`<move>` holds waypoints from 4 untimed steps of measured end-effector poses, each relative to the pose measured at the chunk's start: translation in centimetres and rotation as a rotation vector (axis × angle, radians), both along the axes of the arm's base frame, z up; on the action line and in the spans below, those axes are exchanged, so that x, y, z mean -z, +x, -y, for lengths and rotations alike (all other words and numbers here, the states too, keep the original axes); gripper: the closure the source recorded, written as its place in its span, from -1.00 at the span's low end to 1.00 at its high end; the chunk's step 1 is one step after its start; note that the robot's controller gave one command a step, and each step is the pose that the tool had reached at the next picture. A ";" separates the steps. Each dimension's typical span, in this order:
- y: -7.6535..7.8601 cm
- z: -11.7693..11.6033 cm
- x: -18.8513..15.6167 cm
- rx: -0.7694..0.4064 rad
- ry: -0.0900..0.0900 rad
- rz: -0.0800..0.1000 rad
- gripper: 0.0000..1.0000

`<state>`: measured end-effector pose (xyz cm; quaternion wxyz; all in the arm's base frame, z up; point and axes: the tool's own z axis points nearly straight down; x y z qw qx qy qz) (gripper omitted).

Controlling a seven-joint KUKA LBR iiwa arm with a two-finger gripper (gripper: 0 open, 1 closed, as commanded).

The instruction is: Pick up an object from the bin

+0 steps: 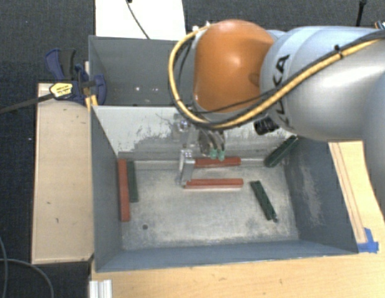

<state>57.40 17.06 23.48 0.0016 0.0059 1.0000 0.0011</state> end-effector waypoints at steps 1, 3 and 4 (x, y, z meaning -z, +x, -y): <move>-2.5 4.4 13.7 -0.071 -0.004 -0.010 -1.00; -0.5 7.7 16.4 -0.089 -0.001 -0.003 1.00; -0.8 6.6 -1.9 -0.086 0.000 0.009 1.00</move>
Offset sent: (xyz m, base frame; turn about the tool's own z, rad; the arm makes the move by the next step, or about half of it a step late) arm -0.0233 -0.0421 -0.1325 -0.0737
